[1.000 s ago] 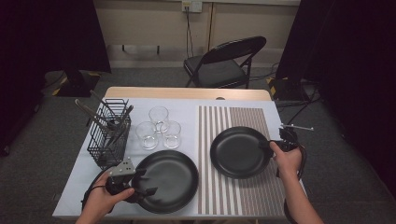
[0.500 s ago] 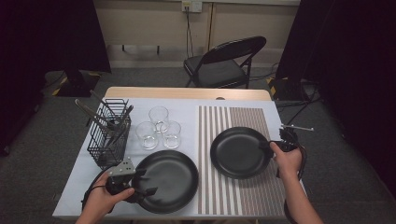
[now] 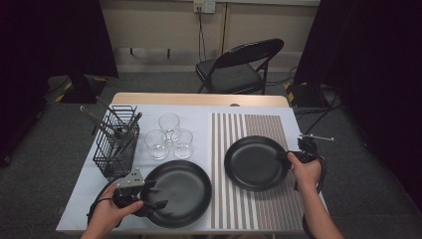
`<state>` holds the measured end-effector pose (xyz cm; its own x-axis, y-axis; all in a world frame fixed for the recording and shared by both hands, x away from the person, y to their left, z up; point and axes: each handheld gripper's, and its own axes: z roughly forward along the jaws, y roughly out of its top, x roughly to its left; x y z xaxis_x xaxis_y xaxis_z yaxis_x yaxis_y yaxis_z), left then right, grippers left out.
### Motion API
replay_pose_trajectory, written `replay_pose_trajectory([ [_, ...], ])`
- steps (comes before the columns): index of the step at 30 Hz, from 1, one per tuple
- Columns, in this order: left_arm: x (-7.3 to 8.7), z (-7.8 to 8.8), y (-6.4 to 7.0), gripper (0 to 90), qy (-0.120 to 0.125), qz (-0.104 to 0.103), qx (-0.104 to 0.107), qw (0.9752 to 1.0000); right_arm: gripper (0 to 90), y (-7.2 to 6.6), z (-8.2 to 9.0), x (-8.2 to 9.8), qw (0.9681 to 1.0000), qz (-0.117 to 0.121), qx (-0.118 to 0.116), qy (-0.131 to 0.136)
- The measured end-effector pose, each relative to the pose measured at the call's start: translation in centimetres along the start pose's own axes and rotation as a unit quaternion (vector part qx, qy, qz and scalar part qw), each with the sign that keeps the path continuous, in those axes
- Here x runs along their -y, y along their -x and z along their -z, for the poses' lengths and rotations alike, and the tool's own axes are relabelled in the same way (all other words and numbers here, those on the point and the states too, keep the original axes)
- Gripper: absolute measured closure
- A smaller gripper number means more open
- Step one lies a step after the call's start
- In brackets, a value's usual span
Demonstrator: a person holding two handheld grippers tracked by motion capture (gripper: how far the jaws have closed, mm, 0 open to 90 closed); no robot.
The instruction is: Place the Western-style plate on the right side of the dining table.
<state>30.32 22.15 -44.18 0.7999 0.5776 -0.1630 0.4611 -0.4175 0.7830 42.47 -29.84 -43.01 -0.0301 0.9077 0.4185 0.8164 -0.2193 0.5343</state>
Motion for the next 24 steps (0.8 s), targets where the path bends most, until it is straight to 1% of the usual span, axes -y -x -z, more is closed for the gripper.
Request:
replay_pose_trajectory([
  [24, 0.05, 0.04, -0.05, 16.9, -0.002, -0.002, -0.001, 1.0000, 70.9, 0.31, -0.31, 0.26, 1.0000, 0.000, 0.007, -0.003],
])
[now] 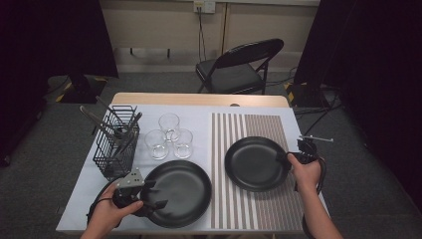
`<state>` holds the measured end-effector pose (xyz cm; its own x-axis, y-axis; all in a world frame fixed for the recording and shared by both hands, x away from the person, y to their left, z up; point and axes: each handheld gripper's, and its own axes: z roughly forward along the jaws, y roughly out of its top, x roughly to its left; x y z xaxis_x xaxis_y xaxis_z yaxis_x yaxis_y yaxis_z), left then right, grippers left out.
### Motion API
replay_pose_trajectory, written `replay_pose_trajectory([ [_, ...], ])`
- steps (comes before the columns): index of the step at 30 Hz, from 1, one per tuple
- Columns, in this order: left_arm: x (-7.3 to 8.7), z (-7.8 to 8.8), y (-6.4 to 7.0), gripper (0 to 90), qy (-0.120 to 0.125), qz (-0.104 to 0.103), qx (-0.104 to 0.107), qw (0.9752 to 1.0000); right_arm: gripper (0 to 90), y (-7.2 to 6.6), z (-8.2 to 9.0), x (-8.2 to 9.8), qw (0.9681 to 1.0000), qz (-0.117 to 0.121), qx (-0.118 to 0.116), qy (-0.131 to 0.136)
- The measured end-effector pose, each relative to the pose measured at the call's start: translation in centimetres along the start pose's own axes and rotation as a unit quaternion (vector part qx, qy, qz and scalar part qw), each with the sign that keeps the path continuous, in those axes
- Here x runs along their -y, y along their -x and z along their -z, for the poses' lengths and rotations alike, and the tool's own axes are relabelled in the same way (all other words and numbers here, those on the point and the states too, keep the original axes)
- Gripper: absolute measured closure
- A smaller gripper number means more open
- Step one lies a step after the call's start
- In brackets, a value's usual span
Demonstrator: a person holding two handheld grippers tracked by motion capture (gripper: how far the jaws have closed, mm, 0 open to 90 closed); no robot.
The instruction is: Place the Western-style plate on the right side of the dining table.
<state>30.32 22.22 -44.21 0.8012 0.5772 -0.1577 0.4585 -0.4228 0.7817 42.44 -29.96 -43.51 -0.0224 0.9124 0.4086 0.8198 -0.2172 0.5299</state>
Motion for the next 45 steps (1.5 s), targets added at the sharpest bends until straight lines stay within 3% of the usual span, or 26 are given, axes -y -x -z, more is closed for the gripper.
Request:
replay_pose_trajectory([
  [45, -0.04, -0.14, 0.06, 16.9, -0.003, 0.000, 0.001, 1.0000, 69.3, 0.23, -0.23, 0.31, 0.9999, -0.001, 0.009, -0.007],
])
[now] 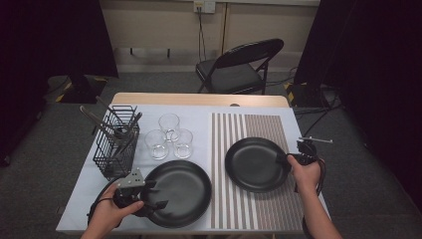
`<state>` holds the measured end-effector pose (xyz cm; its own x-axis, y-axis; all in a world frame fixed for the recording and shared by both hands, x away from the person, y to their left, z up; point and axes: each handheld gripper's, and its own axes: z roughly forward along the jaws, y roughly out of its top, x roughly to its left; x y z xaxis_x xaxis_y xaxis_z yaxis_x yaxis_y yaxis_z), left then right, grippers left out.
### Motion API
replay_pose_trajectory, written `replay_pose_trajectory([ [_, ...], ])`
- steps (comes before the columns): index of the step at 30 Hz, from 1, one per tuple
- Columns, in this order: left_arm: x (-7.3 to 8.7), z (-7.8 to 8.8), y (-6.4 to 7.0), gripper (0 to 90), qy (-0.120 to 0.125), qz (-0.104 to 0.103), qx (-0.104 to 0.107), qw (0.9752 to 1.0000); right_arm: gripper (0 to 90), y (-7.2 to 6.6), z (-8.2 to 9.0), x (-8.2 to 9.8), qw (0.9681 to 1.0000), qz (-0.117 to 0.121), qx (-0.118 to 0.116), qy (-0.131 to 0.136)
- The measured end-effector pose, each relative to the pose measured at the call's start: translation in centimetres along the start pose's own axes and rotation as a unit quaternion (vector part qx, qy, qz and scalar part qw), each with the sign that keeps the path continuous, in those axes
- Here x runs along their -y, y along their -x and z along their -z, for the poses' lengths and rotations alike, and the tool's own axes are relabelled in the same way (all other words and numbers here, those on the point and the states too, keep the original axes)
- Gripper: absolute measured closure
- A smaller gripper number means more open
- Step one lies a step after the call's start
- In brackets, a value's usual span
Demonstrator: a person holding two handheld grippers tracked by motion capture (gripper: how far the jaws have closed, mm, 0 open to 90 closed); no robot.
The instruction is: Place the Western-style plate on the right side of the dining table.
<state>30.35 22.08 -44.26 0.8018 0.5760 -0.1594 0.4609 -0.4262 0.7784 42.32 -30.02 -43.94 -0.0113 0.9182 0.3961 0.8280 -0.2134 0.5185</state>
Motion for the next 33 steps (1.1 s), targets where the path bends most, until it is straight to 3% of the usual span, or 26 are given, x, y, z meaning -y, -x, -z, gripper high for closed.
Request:
replay_pose_trajectory([
  [33, 0.10, 0.09, -0.05, 16.9, -0.002, 0.000, 0.001, 1.0000, 65.2, 0.61, -0.85, 0.75, 0.9999, -0.012, 0.010, -0.007],
])
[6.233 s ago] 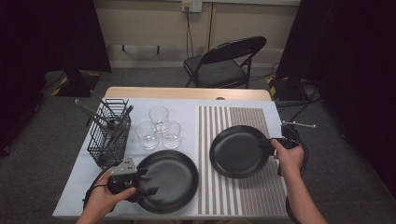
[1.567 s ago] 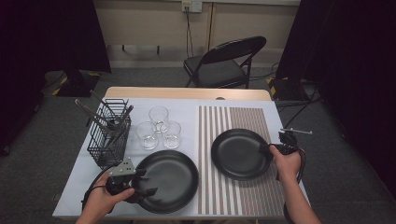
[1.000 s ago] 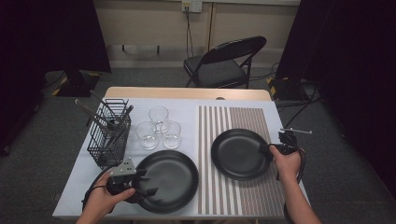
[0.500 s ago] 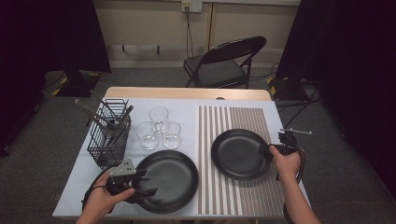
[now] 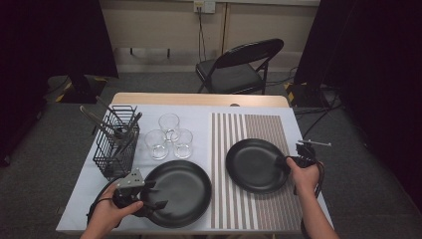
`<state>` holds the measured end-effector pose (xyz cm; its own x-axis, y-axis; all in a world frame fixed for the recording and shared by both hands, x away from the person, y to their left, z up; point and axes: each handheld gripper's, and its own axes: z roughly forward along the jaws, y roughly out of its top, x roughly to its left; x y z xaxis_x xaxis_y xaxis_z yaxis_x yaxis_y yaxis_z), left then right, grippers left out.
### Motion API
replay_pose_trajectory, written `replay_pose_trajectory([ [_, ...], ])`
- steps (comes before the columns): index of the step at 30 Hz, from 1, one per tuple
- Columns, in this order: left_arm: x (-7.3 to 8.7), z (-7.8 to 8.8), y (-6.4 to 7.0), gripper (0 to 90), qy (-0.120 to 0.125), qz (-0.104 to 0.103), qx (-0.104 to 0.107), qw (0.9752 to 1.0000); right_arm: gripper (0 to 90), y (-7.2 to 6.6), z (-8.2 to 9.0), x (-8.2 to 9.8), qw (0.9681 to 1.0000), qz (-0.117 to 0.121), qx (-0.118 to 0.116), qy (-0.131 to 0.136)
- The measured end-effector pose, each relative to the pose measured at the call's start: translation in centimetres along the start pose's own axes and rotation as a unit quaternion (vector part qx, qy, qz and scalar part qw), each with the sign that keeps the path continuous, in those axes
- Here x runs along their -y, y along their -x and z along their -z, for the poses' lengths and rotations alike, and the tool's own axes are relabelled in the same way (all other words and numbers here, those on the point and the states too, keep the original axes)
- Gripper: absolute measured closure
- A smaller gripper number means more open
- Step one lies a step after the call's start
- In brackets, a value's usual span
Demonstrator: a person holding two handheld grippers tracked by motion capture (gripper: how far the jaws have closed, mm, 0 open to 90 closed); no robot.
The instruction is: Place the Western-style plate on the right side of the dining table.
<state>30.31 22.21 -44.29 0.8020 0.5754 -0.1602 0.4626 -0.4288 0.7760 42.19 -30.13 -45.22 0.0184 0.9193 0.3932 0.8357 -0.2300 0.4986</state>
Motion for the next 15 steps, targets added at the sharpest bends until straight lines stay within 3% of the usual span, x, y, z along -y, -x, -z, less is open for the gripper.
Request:
replay_pose_trajectory([
  [8, 0.0, 0.0, 0.0, 16.9, -0.001, 0.000, 0.000, 1.0000, 62.5, -0.1, 0.1, 0.0, 0.9999, 0.009, 0.005, 0.003],
  [10, 0.0, 0.0, 0.1, 16.9, -0.001, -0.001, 0.001, 1.0000, 60.3, -0.1, 0.3, -0.2, 0.9995, 0.022, 0.008, 0.019],
  [15, 0.0, 0.1, 0.1, 16.9, 0.003, 0.000, 0.001, 1.0000, 58.0, -0.5, 1.1, -0.7, 0.9990, 0.037, 0.009, 0.025],
])
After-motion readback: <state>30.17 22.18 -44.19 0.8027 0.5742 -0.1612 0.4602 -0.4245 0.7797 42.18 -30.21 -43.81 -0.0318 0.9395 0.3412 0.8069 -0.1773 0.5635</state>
